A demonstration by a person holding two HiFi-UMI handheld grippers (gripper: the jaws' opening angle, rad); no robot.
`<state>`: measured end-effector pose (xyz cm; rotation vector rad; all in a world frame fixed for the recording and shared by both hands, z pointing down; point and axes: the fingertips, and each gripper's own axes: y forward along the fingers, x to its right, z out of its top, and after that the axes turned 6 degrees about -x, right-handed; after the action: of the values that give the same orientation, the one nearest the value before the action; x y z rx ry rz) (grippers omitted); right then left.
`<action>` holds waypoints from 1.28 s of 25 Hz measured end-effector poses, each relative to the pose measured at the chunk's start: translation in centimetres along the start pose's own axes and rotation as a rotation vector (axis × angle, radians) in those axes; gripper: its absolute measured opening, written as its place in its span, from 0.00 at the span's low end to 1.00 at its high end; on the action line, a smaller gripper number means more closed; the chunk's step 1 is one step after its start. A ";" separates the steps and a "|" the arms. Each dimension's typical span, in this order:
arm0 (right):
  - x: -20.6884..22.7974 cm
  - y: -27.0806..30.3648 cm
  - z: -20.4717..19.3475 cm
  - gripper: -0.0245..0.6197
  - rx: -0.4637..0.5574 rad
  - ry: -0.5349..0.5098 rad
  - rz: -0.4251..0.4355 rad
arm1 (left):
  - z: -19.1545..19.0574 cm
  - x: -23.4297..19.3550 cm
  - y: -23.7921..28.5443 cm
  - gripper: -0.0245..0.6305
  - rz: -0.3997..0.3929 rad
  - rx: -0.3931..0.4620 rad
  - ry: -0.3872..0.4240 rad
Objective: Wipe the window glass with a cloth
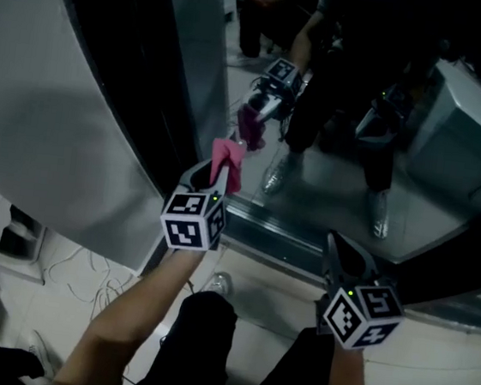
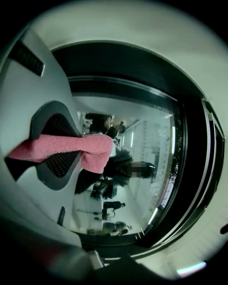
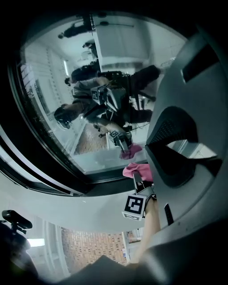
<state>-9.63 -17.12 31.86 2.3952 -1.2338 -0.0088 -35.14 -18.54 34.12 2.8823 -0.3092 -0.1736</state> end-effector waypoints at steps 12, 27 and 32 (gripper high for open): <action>9.9 -8.7 -2.7 0.05 0.070 0.070 -0.158 | -1.7 24.6 0.5 0.13 -0.369 -0.030 0.099; 19.7 -18.4 -10.2 0.05 0.044 0.118 -0.371 | -4.3 46.8 0.4 0.13 -0.617 -0.020 0.178; 24.8 -21.6 -13.1 0.05 0.043 0.169 -0.422 | -6.2 54.8 1.8 0.13 -0.671 -0.033 0.236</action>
<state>24.67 -20.50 40.02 2.5883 -0.6450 0.0893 18.59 -31.08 35.47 2.8156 0.6988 0.0510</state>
